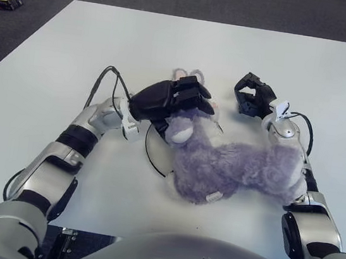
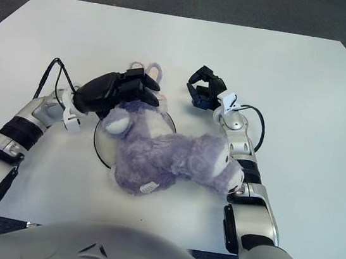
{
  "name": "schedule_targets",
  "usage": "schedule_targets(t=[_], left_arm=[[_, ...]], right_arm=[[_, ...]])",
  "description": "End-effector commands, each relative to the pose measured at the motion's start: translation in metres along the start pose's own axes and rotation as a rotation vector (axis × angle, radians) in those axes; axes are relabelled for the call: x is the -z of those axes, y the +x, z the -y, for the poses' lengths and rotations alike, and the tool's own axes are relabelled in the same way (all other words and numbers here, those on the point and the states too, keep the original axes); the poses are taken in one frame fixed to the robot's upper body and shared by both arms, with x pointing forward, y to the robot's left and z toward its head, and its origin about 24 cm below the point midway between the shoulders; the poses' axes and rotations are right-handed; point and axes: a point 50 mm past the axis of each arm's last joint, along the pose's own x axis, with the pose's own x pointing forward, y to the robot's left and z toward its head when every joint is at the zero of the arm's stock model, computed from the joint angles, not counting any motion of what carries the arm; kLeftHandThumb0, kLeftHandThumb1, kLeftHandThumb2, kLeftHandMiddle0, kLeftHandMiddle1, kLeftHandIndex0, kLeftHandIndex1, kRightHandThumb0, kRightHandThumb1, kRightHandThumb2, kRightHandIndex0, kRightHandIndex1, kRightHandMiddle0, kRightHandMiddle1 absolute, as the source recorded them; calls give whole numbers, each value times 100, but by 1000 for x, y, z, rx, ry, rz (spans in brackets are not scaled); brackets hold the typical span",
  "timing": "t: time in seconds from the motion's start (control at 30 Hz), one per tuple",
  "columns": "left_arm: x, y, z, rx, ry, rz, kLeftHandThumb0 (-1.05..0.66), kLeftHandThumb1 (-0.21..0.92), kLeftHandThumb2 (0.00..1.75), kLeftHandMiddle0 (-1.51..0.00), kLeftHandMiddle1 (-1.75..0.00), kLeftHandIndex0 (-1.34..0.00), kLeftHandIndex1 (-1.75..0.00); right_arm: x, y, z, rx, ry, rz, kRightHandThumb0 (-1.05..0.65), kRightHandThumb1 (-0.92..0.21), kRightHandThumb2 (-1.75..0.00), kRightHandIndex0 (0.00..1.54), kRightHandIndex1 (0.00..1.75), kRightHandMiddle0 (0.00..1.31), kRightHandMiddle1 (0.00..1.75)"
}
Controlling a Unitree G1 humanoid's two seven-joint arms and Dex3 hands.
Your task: Put the doll into the plate.
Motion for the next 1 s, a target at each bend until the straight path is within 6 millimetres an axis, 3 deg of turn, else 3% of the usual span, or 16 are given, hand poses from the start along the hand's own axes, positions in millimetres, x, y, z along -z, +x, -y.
schedule_targets(t=[0.0, 0.23, 0.63, 0.77, 0.97], left_arm=[[-1, 1, -8, 59, -35, 8, -93, 92, 93, -26, -100, 0, -122], [8, 3, -27, 98, -63, -3, -94, 92, 103, -29, -102, 0, -118], [23, -7, -27, 57, -318, -44, -93, 92, 112, -46, -111, -1, -124], [27, -14, -31, -34, -493, -51, -89, 92, 110, -49, -113, -7, -126], [16, -21, -67, -96, -559, -35, -82, 92, 105, -50, -107, -18, -130]], right_arm=[[39, -13, -11, -45, 45, -184, -37, -73, -78, 100, 175, 31, 175], [42, -13, -10, -36, 52, -185, -38, -72, -81, 95, 175, 32, 175], [43, -13, -10, -29, 36, -183, -38, -71, -82, 92, 175, 32, 175], [43, -12, -9, -36, 28, -186, -38, -71, -82, 91, 175, 32, 175], [45, -13, -8, -40, 43, -184, -37, -74, -78, 86, 175, 30, 175]])
